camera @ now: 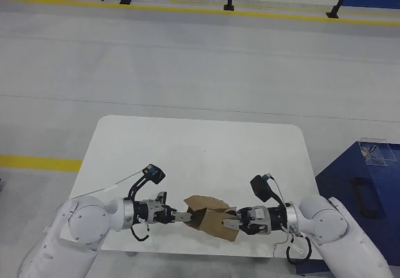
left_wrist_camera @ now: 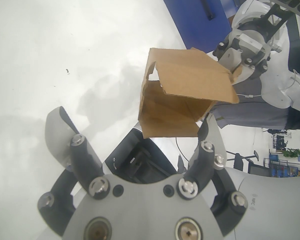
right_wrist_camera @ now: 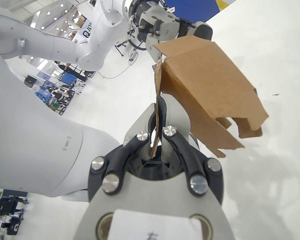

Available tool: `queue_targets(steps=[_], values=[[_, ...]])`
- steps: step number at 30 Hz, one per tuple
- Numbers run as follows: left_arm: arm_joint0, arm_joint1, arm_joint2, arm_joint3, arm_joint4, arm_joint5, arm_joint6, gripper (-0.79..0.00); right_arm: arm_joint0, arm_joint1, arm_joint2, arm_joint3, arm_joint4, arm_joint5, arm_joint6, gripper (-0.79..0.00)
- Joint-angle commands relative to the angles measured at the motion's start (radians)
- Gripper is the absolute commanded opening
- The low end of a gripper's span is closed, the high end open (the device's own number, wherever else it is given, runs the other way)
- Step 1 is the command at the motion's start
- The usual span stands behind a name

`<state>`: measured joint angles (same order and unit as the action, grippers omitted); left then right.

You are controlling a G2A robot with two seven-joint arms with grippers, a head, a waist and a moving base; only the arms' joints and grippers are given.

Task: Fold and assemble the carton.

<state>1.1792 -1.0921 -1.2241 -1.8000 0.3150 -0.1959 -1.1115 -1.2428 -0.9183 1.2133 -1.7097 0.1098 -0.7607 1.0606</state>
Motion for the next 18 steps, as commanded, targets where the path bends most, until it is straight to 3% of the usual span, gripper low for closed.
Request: queue_targets(steps=[1, 15, 17, 18], values=[[-0.016, -0.002, 0.016, 0.017, -0.007, 0.003, 0.004, 0.000, 0.012, 0.001, -0.018, 0.006, 0.008, 0.003, 0.002, -0.785], [-0.066, -0.006, 0.097, 0.077, -0.016, 0.017, -0.005, 0.000, 0.039, 0.017, -0.071, 0.009, 0.026, -0.037, -0.038, -0.785], [-0.072, -0.008, 0.110, 0.081, -0.020, 0.011, 0.006, -0.142, 0.038, 0.019, -0.078, 0.007, 0.023, -0.040, -0.041, -0.785], [-0.074, -0.008, 0.115, 0.083, -0.020, 0.011, 0.011, -0.274, 0.038, 0.020, -0.081, 0.007, 0.023, -0.041, -0.043, -0.785]])
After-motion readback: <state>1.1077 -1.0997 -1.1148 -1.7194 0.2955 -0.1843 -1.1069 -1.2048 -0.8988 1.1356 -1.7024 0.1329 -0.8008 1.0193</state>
